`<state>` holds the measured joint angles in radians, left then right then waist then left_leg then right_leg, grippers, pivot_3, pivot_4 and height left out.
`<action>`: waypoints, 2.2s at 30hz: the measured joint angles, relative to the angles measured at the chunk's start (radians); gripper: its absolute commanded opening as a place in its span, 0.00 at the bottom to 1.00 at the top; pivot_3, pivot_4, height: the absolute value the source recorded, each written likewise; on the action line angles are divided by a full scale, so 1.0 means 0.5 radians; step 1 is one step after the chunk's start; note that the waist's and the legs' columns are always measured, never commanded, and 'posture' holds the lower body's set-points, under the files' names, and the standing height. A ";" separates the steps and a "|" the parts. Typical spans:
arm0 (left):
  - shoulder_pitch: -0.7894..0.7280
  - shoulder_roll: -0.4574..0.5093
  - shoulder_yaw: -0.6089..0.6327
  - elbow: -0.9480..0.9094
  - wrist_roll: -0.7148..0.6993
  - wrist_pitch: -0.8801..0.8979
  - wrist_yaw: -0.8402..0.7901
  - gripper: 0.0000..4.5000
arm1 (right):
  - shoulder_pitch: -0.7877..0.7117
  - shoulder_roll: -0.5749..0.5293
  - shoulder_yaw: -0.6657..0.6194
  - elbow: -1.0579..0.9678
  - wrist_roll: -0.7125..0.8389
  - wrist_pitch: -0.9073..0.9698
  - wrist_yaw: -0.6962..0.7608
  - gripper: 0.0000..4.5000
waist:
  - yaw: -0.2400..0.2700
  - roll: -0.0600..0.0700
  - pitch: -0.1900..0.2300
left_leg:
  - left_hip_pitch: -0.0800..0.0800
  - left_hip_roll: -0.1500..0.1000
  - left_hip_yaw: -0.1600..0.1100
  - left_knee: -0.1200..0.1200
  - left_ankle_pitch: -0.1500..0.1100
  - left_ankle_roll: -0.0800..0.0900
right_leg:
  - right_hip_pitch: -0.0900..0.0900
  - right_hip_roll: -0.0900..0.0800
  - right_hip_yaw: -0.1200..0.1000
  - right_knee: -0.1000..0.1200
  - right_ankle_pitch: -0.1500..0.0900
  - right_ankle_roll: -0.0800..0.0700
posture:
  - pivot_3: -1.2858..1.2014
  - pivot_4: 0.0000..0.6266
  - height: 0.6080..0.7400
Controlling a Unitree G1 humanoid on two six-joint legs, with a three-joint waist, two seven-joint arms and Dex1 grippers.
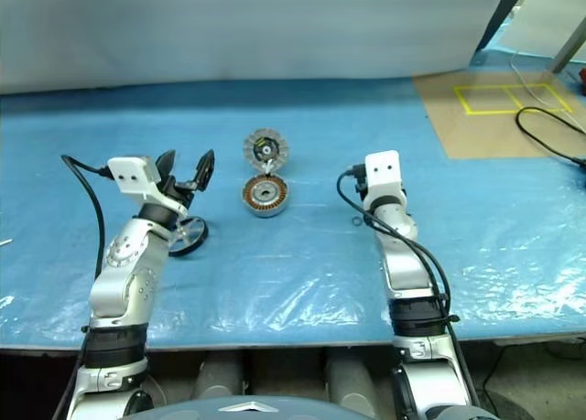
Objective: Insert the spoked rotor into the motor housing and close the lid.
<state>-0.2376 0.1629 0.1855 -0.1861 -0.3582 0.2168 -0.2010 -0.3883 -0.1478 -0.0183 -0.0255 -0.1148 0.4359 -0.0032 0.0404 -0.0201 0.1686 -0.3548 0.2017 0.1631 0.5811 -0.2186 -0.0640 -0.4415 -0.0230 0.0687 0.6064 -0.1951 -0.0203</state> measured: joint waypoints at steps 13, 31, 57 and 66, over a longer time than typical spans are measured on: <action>-0.047 0.162 0.004 0.061 -0.135 0.108 -0.296 1.00 | 0.002 -0.023 -0.023 0.027 0.001 -0.037 -0.002 0.55 | 0.001 0.000 0.000 | 0.000 0.000 -0.001 0.000 0.000 0.000 | 0.000 0.000 -0.001 0.001 0.000 0.000 | 0.52 0.24 1.00; -0.060 0.264 -0.034 0.155 -0.248 0.202 -0.595 1.00 | -0.009 -0.064 -0.001 -0.015 0.008 -0.032 0.109 0.55 | 0.001 0.000 0.000 | 0.000 0.000 -0.001 0.000 0.000 0.000 | 0.000 0.000 -0.002 0.001 0.000 -0.001 | 0.52 0.24 1.00; -0.512 1.027 -0.373 0.527 -0.363 0.499 -2.035 1.00 | -1.127 -0.533 0.722 0.554 0.392 -0.223 2.284 0.55 | 0.007 0.002 0.002 | 0.001 0.010 -0.009 -0.005 0.002 -0.001 | 0.001 -0.002 -0.031 0.019 -0.013 -0.028 | 0.52 0.24 1.00; -0.222 1.062 -0.360 0.242 -0.393 0.590 -2.000 1.00 | -1.523 -0.252 1.017 1.383 0.171 -0.283 2.556 0.55 | 0.006 0.002 0.002 | -0.002 0.013 -0.020 -0.001 0.005 -0.005 | 0.002 -0.004 -0.045 0.028 -0.024 -0.046 | 0.52 0.24 1.00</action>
<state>-0.3488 0.6939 0.0056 -0.0649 -0.5549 0.5116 -1.2008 -1.1499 -0.2739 0.4900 0.6660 -0.0295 0.2942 1.2749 0.0437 -0.0189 0.1697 -0.3561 0.2082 0.1529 0.5806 -0.2162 -0.0666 -0.4407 -0.0249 0.0461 0.6204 -0.2068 -0.0432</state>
